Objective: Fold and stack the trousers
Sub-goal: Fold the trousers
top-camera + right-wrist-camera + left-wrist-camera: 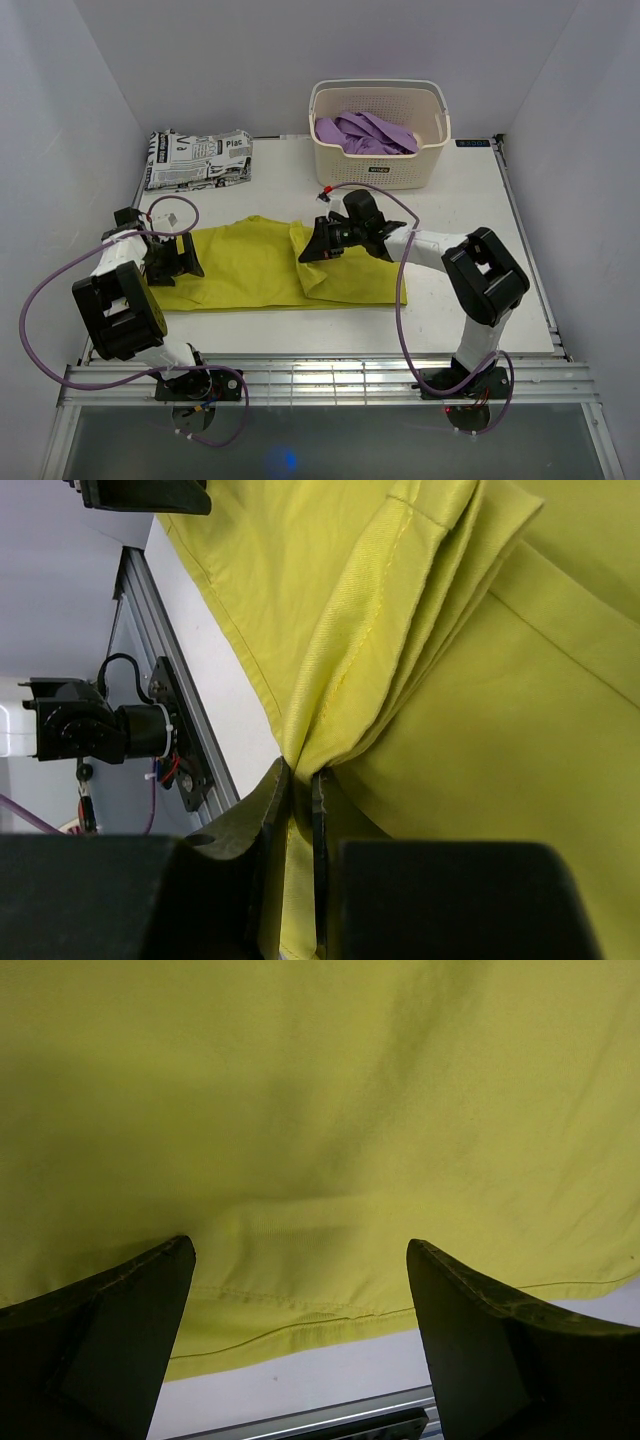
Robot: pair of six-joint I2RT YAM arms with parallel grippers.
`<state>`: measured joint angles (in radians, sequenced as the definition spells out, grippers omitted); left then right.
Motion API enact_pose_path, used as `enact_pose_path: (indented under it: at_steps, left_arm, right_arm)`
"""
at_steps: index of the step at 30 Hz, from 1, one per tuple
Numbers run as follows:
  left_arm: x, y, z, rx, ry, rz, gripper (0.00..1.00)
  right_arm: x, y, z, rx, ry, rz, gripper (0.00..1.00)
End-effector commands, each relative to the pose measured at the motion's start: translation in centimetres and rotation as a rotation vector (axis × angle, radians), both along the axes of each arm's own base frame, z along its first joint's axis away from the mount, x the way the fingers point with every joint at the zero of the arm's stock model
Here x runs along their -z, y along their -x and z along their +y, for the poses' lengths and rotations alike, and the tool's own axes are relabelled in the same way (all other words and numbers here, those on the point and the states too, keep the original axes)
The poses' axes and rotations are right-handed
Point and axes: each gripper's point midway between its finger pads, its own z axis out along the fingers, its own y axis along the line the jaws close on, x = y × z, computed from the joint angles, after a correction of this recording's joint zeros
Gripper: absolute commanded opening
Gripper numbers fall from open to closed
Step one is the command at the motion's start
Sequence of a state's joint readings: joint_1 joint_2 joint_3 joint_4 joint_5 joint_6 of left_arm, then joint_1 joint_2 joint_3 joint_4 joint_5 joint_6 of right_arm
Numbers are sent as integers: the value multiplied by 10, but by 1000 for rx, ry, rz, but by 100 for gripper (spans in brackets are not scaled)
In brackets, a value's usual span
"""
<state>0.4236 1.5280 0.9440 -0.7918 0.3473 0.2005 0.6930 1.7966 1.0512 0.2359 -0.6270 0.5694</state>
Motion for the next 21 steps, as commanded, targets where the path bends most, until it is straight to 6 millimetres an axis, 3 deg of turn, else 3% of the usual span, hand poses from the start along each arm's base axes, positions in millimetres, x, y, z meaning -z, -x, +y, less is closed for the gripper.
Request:
enact_pose_path:
  at_steps: [1,21]
  left_arm:
    - [-10,-5,5,-11,-25,-49,98]
    - [-13,-3,6,-4,-40,-51,98]
  right_arm:
    - [-24,-13,18,0,-71,-62,8]
    - [-2,-11,43,-20,-52,14,8]
